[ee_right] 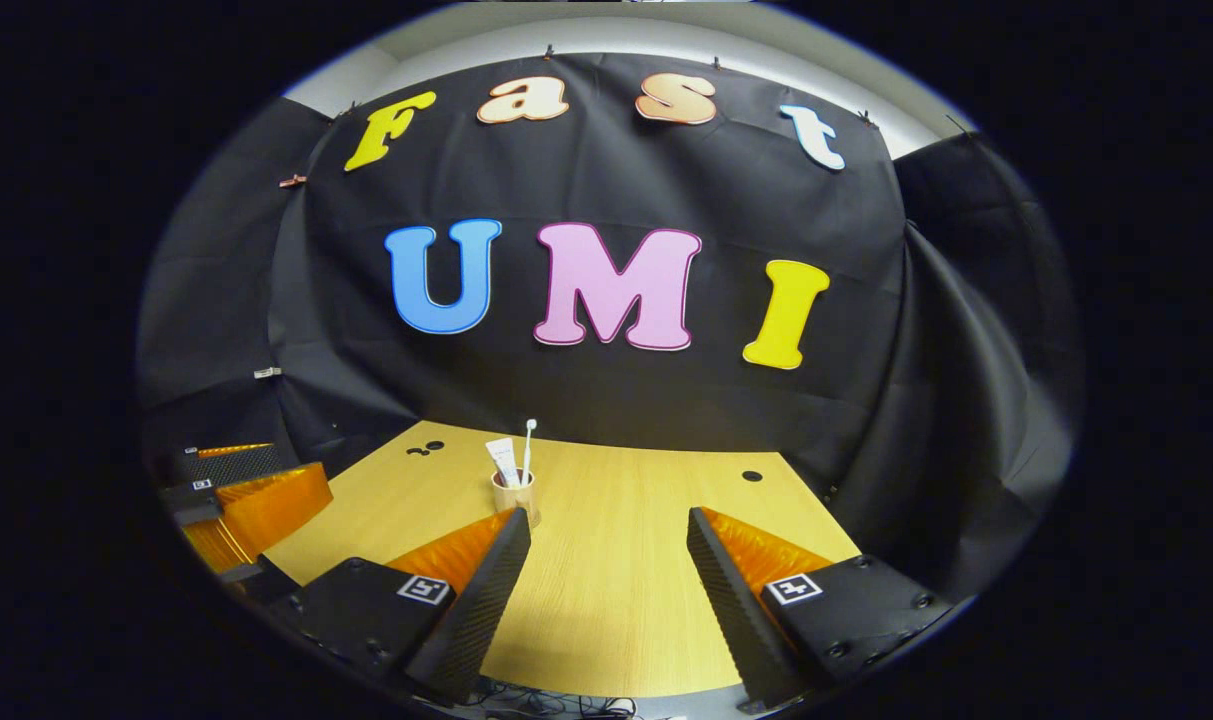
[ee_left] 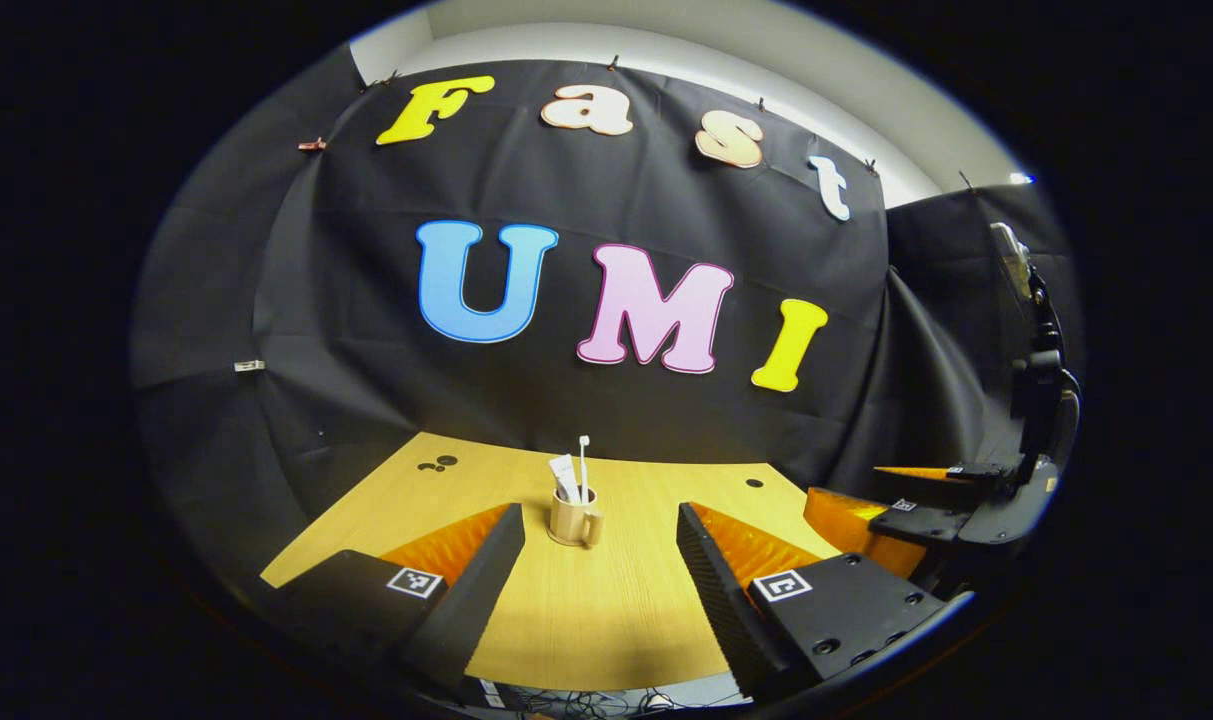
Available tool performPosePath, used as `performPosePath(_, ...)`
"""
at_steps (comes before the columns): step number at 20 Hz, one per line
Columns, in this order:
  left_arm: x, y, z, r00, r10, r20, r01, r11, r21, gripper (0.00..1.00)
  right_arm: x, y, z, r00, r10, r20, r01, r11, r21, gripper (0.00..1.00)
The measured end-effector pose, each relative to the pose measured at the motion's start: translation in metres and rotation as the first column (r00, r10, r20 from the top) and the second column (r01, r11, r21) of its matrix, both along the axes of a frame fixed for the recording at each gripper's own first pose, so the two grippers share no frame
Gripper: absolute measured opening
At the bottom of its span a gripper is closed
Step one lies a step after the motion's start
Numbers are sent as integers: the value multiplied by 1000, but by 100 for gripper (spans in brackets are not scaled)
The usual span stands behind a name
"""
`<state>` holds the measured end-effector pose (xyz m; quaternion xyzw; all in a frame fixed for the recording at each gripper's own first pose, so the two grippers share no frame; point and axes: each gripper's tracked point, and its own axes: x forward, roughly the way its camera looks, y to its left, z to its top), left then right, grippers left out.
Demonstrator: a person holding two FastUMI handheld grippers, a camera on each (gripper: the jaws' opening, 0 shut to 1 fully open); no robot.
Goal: Put the toothbrush and toothpaste on the desktop into the cup, then pick up the cup and place it on the coaster on the desktop.
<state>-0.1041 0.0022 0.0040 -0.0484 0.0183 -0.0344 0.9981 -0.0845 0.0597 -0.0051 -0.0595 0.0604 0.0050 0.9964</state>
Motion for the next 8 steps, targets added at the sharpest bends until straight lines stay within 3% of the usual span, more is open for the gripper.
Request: performPosePath(8, -8, 7, -6, 1000, 7, -10, -7, 1000, 26, 97, -10, 20, -20, 998, 50, -48, -49, 998, 26, 97)
